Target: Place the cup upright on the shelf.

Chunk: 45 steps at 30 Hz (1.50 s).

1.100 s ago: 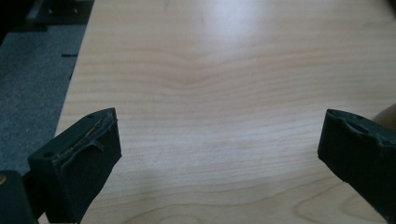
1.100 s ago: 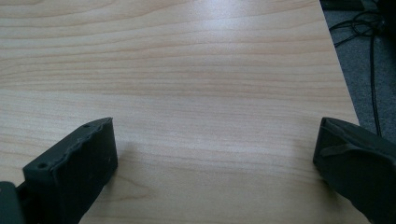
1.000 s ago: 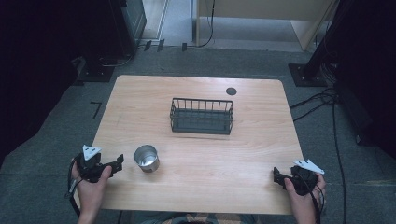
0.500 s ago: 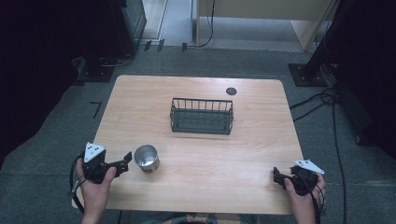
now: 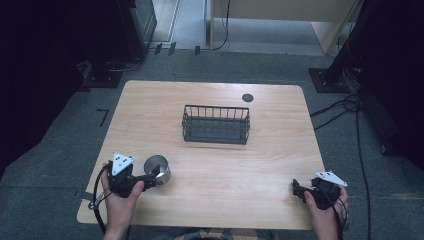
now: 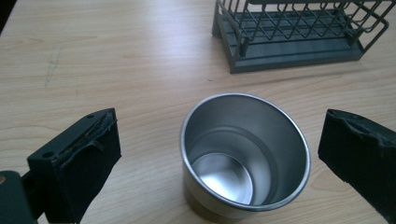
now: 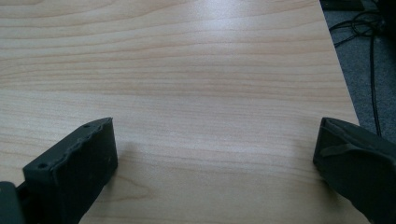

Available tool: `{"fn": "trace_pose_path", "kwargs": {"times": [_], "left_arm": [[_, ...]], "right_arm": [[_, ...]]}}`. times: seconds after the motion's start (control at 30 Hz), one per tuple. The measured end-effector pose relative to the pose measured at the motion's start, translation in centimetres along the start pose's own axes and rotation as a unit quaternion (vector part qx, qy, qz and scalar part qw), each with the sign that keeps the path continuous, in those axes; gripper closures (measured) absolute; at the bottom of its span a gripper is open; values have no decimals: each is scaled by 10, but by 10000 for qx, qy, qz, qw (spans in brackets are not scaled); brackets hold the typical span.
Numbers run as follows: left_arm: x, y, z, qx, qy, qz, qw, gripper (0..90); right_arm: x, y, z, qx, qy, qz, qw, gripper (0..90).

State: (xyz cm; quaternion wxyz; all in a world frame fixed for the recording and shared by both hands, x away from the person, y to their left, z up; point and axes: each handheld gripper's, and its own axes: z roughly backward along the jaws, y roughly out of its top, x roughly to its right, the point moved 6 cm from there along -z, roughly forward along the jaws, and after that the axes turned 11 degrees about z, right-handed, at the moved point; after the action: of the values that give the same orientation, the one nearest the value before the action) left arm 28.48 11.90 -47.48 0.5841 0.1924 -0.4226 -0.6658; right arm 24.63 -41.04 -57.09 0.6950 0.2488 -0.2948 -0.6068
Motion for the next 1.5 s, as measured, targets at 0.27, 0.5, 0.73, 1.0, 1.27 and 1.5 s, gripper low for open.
{"fn": "trace_pose_path", "kwargs": {"times": [0.27, 0.5, 0.73, 1.0, 1.27, 1.5], "left_arm": [[9, -14, -14, -26, 173, 14, 9998, 0], [9, -23, -25, -140, 283, 0, 9995, 0], [9, -29, -36, -189, 364, 20, 9992, 0], [6, -36, -48, -326, 424, 93, 9985, 0], [6, -36, -54, -386, 471, 2, 9981, 98], [9, -33, -54, -363, 514, -82, 9980, 180]], "right_arm": [[0, 0, 0, -1, 0, -5, 10000, 0], [0, 0, 0, -1, -1, -3, 10000, 0], [0, 0, 0, 3, -1, -6, 10000, 0], [0, 0, 0, -1, 0, -5, 10000, 0], [0, 0, 0, -1, 1, -1, 10000, 0], [0, 0, 0, 1, -1, -10, 10000, 0]]}}
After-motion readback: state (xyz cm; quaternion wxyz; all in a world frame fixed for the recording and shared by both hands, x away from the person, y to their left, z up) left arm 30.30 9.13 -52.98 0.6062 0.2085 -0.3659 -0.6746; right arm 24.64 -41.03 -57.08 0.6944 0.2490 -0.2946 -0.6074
